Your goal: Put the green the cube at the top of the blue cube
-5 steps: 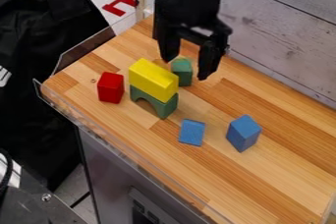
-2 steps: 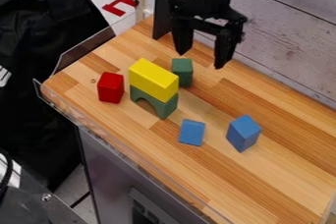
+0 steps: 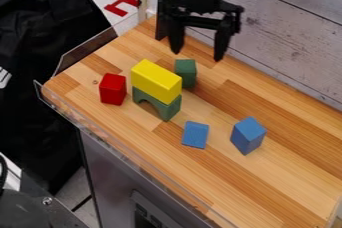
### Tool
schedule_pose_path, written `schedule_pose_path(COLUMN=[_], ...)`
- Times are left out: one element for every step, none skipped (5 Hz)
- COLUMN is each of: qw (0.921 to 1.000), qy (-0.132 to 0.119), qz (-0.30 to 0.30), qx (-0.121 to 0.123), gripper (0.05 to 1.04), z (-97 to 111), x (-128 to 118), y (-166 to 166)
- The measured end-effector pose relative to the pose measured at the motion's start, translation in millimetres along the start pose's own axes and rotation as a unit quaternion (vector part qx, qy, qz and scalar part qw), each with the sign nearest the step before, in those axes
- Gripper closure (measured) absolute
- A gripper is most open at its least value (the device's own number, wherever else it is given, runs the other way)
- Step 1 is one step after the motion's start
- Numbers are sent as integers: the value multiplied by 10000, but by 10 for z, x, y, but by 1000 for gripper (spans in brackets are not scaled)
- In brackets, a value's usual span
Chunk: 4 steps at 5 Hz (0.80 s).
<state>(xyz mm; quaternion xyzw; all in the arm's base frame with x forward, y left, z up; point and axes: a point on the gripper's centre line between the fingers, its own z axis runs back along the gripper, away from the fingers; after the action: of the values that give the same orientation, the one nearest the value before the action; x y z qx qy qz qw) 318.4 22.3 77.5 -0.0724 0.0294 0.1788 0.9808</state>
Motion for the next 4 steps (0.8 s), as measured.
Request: schedule_pose_path(qw=[9980,9945,9956,9960], qy=[100,183,274,367], qz=[578,1004,876,817], qx=[-228,-252,-161,-51], gripper=[89,89,89,89], z=[-45,-92,-151,-229], x=[46,59,76,133], y=[137,205,208,197])
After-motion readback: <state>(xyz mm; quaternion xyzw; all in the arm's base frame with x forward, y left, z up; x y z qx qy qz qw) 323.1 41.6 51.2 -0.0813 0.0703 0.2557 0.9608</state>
